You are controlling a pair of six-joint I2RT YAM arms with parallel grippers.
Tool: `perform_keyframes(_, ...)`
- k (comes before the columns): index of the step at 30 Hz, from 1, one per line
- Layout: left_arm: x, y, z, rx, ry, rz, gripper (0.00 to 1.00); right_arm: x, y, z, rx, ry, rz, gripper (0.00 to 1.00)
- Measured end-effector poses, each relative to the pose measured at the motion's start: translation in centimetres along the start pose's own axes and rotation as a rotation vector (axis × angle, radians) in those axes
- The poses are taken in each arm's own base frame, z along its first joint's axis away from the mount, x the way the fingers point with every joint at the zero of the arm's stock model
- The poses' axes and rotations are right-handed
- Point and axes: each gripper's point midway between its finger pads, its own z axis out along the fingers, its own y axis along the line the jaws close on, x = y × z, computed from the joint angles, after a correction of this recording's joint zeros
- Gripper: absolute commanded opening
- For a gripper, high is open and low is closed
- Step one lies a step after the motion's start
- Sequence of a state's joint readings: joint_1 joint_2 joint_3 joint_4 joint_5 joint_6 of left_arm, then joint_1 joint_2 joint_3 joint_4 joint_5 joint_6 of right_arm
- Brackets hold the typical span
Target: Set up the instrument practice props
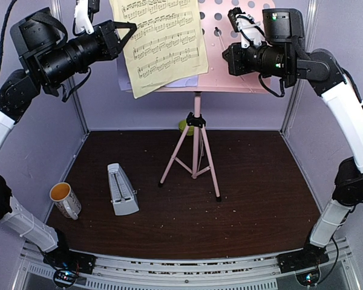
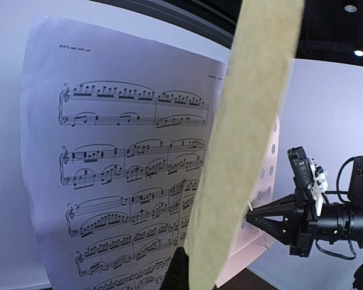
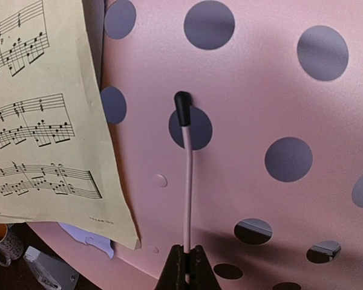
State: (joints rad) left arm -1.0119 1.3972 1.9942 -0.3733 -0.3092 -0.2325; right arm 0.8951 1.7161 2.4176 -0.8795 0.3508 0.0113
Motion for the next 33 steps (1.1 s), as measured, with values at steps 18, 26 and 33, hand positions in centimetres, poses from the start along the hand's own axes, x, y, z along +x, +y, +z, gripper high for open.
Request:
perform_keyframes(18, -0.3, -0.4, 1.4, -0.002, -0.026, 0.014, 0.0, -0.6, 0.9, -1.2, -0.024, -0.1, -0.047, 0.0)
perform_keyframes(26, -0.1, -1.5, 3.3, 0.026, -0.04, 0.012, 0.0, -0.8, 1.7, -1.3, -0.037, -0.129, -0.07, 0.0)
perform_keyframes(33, 0.5, -2.7, 5.2, 0.066, -0.04, 0.003, 0.0, -0.9, 1.9, -1.6, -0.044, -0.145, -0.072, 0.0)
